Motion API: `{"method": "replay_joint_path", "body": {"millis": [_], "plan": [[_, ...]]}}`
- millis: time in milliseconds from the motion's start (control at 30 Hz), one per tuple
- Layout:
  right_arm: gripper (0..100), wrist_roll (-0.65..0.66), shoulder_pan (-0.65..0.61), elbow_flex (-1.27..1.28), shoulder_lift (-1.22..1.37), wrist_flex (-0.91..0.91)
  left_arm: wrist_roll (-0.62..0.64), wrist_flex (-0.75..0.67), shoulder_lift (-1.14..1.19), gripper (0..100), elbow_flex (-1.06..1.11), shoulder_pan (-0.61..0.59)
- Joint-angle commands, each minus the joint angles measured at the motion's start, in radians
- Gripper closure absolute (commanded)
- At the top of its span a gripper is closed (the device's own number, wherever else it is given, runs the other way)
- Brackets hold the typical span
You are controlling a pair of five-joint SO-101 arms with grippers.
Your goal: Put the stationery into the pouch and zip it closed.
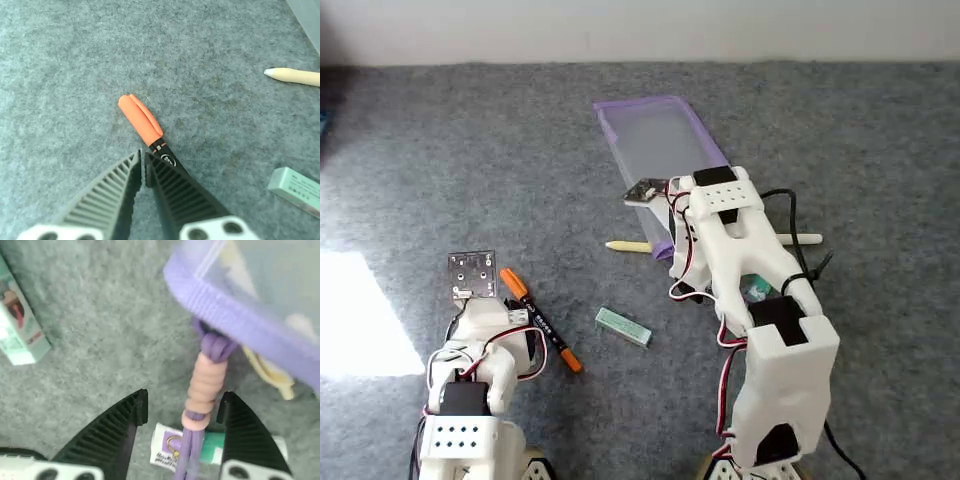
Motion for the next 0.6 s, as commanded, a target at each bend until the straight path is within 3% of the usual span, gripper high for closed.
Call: {"method": "replay_joint_path", "body": {"millis": [0,200,400,567], "plan": [[76.1,0.011,0.002,-0.058,0.01,-0.022,-0.012,-0.025,-0.012,99,-0.005,0.002],[77.5,0.011,0.004,-0.063,0.096,-0.028,-0.012,-0.025,-0.012,99,-0.005,0.002],[98.0,0.011,0.002,-0.064,0.119,-0.044,-0.012,-0.025,-0.012,99,-0.005,0.002],[99.0,0.009,0.004,-0.064,0.059,-0.025,-0.012,-0.025,-0.012,99,-0.005,0.002]]}}
